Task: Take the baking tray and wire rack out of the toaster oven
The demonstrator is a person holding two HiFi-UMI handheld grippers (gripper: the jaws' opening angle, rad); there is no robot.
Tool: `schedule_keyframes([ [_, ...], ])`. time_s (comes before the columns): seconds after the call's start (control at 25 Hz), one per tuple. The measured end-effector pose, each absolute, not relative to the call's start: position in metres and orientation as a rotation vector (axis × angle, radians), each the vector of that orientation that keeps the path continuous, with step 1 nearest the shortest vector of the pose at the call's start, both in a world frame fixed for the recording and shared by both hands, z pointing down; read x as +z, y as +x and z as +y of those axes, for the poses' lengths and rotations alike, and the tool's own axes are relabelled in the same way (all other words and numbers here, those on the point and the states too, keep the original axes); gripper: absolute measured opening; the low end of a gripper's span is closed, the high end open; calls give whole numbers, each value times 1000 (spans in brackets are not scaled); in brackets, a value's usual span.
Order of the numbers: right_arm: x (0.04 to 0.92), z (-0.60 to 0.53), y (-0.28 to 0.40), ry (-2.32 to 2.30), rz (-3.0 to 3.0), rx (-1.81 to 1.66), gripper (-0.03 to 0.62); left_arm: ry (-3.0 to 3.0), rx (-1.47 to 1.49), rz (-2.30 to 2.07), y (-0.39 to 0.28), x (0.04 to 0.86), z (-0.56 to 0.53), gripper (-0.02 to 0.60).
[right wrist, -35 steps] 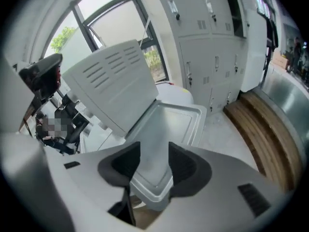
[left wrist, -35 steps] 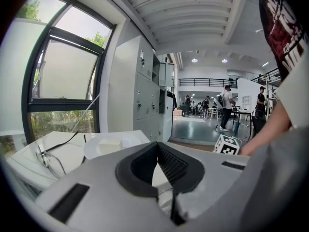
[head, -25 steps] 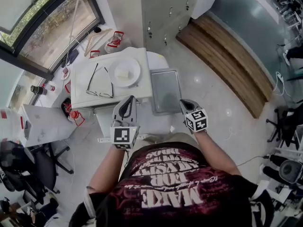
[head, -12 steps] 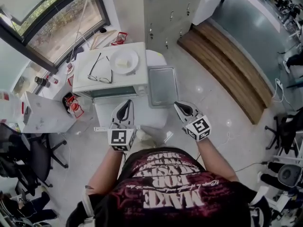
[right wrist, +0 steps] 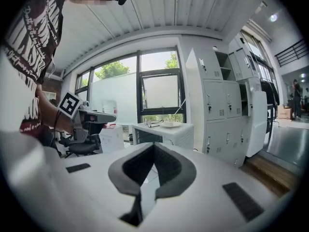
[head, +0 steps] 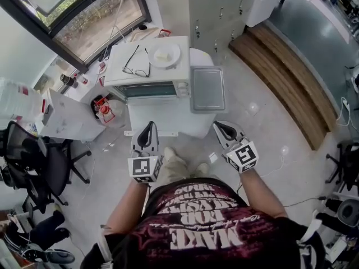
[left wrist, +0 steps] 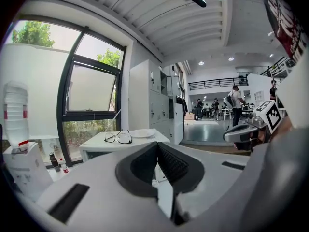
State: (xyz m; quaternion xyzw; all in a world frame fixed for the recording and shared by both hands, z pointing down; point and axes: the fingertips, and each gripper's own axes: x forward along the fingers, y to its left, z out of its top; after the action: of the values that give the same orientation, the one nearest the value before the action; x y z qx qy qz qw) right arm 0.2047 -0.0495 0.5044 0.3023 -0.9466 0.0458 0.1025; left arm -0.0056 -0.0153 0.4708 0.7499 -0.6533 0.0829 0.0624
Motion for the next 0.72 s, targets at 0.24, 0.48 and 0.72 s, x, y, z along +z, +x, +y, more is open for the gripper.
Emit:
schedule_keyframes([
  [0.24,517,-22,187,887,-2817,257,3,2301,286,-1982,-23,466,2,6],
  [0.48,520,-14,133,902,-2808,311,3,2350,310,-1893,-57,473,11,6],
  [0.72,525,-11,61,957,-2770,431,3,2392,316,-1834,-125,478,11,6],
])
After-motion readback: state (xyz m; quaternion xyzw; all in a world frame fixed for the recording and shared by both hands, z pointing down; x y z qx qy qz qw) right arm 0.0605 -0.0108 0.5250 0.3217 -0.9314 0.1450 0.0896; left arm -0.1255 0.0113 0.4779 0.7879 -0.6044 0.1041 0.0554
